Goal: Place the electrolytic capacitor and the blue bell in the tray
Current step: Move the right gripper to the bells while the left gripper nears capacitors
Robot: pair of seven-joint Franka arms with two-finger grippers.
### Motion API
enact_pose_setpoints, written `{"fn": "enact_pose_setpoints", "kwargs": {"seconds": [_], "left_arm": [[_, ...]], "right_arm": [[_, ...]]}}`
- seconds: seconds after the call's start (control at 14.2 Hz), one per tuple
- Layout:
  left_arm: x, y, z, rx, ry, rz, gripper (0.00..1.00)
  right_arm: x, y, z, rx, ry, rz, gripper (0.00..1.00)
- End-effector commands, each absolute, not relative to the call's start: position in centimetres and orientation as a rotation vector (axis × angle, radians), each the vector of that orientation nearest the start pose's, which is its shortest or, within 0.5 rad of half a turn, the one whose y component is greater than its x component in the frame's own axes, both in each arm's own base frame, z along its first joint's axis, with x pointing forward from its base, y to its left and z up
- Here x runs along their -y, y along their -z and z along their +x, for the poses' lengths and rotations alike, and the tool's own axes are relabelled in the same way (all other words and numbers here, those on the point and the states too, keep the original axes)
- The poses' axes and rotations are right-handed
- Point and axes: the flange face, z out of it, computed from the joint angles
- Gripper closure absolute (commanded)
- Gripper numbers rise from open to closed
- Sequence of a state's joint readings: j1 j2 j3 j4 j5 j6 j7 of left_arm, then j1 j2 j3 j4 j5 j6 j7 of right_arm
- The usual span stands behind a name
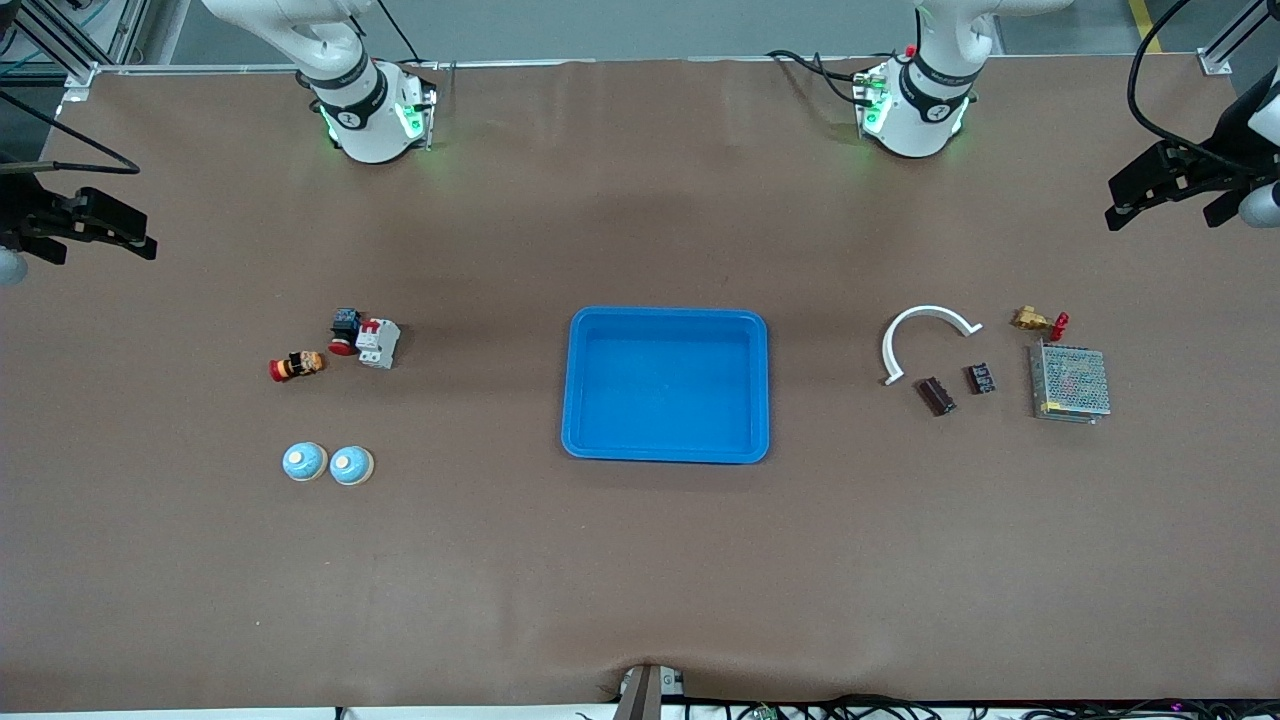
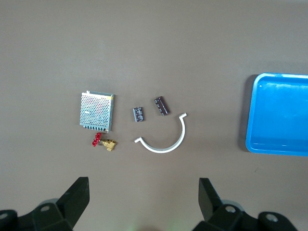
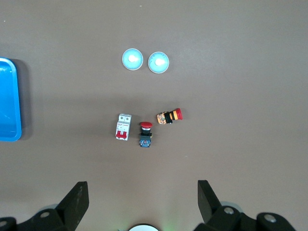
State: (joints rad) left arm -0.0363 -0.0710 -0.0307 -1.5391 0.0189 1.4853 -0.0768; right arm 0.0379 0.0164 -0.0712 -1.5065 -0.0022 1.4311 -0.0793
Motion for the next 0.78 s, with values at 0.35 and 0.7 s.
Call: {"fn": "enact_pose_setpoints", "kwargs": {"seconds": [0.35, 0.7], "left_arm": [[3.5, -66.1, 53.2, 0.003, -0.014, -3.103, 0.0], [3.5, -62.7, 55.0, 0.029, -0.114, -3.085, 0.0]], "right_arm": [[1.7, -63.6, 54.3, 0.085, -0.155, -3.144, 0.0], [1.7, -63.6, 54.3, 0.085, -0.155, -3.144, 0.0]]}}
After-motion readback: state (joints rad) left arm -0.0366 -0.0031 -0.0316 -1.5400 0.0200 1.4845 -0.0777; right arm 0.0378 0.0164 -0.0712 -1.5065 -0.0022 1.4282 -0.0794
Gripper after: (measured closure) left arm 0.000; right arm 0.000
